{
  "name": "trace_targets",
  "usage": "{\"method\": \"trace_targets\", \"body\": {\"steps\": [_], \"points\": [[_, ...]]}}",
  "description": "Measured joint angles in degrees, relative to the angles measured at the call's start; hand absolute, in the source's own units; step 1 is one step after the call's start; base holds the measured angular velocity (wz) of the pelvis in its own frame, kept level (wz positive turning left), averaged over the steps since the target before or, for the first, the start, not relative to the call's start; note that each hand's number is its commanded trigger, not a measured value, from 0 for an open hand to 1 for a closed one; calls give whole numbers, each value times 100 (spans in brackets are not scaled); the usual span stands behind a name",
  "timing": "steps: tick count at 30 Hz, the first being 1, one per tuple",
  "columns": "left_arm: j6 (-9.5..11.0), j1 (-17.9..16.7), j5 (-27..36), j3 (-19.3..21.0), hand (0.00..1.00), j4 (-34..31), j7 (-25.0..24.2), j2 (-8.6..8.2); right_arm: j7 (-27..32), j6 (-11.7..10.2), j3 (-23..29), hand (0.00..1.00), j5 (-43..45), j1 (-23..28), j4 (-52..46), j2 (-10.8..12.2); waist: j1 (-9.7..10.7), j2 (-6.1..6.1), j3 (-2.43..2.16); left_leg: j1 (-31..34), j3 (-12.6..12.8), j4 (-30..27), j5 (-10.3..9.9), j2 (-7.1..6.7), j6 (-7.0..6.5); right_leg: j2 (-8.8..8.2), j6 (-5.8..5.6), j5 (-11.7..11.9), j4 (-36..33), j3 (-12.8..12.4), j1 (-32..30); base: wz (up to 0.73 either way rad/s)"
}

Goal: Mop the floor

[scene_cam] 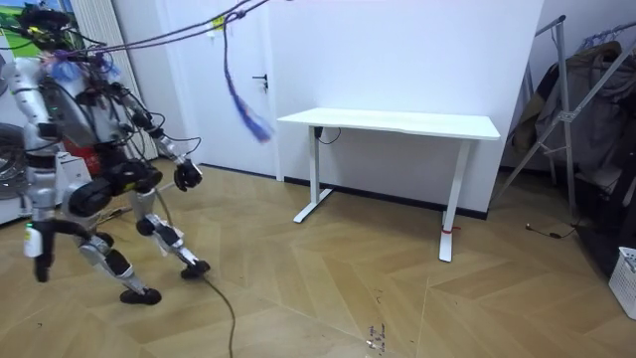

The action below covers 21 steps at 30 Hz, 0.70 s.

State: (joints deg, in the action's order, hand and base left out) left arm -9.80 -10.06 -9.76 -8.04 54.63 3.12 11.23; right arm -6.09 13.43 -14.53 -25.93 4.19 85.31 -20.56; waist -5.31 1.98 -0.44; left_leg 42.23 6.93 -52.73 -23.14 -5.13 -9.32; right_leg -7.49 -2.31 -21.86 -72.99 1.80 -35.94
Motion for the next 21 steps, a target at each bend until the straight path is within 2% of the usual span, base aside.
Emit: {"method": "trace_targets", "body": {"steps": [1,2,4,5,6,7,8,9,10,11,12,13,14,15,16,17,18,19,20,21], "points": [[22,45,2,0,0,10,-1,-9,-2,0,0,100,-36,71,-1,55,52,49,10,-34,-50,21,-33,-41,-14,6,-4,96,-137,-44,-89,-9],[43,129,1,3,0,-2,16,-53,-12,0,4,100,-87,165,-2,138,94,140,46,-87,-104,55,-96,-69,-33,63,-31,50,-221,-162,-335,-17],[62,131,-2,2,0,-21,51,-133,36,-18,27,100,-84,189,-16,233,211,200,78,-151,-139,200,-109,-98,-49,148,-62,-102,84,-204,-783,-23],[51,125,-5,3,0,-32,54,-188,69,-18,46,100,-80,190,-20,293,229,215,85,-232,-154,330,-110,-99,-47,236,-52,-118,557,-266,-1012,-16],[25,104,3,-8,0,-58,88,-239,117,-15,51,100,-87,196,-22,348,241,216,88,-350,-159,456,-119,-100,-29,280,-36,-107,1190,-282,-1134,-13],[8,93,3,-15,0,-56,120,-261,128,-8,56,100,-87,197,-22,369,242,200,94,-410,-160,510,-132,-101,-14,288,-10,-87,1540,-282,-1161,0],[-65,48,2,-16,0,-66,164,-296,151,19,72,100,-79,197,-35,405,249,162,113,-533,-190,545,-201,-101,33,312,74,42,2157,-221,-1196,11],[-153,-4,14,-11,0,-54,177,-307,184,93,83,100,-58,206,-69,426,262,137,113,-638,-274,482,-320,-100,91,304,196,238,2356,-63,-1141,16],[-193,-31,13,-11,0,-55,179,-310,200,140,112,100,-47,200,-70,431,254,134,113,-693,-327,426,-375,-87,135,299,217,249,2352,0,-1054,18],[-238,-86,41,-6,0,-63,187,-301,238,209,184,100,9,140,-70,428,204,128,119,-776,-423,269,-505,-32,249,308,263,244,2306,138,-905,14],[-311,-86,136,6,0,-37,210,-271,276,265,267,100,111,-45,-45,424,168,97,118,-766,-399,-107,-559,61,361,331,335,189,2159,189,-817,10],[-340,-86,162,6,0,-29,245,-258,304,287,294,100,152,-174,-25,415,149,49,134,-672,-380,-387,-521,108,434,357,377,77,2039,208,-800,7],[-374,-69,350,-14,0,-28,317,-220,376,345,294,100,178,-453,19,371,75,9,135,-350,-362,-1208,-279,257,759,439,439,-116,1792,225,-809,-14],[-376,-71,552,-120,0,-51,418,-160,435,370,242,100,176,-764,24,307,-30,-112,161,-35,-331,-1955,173,367,937,509,493,-292,1535,188,-818,-23],[-376,-81,581,-177,0,-68,437,-125,460,369,203,100,176,-945,13,274,-105,-180,178,144,-308,-2294,468,407,987,526,528,-387,1413,159,-813,-35],[-370,-82,591,-240,0,-80,506,-104,474,365,191,100,167,-1277,-39,188,-213,-331,204,464,-269,-2844,1175,455,1035,542,584,-517,1221,91,-819,-23],[-362,-84,582,-291,0,-132,531,-94,463,357,174,100,128,-1610,-150,86,-296,-501,227,787,-253,-3193,1735,439,1066,570,667,-602,1105,0,-831,-12],[-351,-79,583,-330,0,-159,527,-93,455,345,171,100,105,-1747,-212,20,-302,-507,218,931,-281,-3198,1665,450,1039,599,658,-637,1098,0,-824,4],[-282,-75,581,-350,0,-229,513,-89,451,273,161,100,37,-1983,-302,-77,-339,-515,222,1194,-288,-2927,1348,532,977,652,658,-693,1091,2,-794,0],[-234,-78,577,-350,0,-250,492,-73,433,228,107,100,-29,-2250,-381,-127,-453,-562,249,1283,-283,-2176,1063,577,999,665,674,-744,1102,-10,-737,-9]]}}
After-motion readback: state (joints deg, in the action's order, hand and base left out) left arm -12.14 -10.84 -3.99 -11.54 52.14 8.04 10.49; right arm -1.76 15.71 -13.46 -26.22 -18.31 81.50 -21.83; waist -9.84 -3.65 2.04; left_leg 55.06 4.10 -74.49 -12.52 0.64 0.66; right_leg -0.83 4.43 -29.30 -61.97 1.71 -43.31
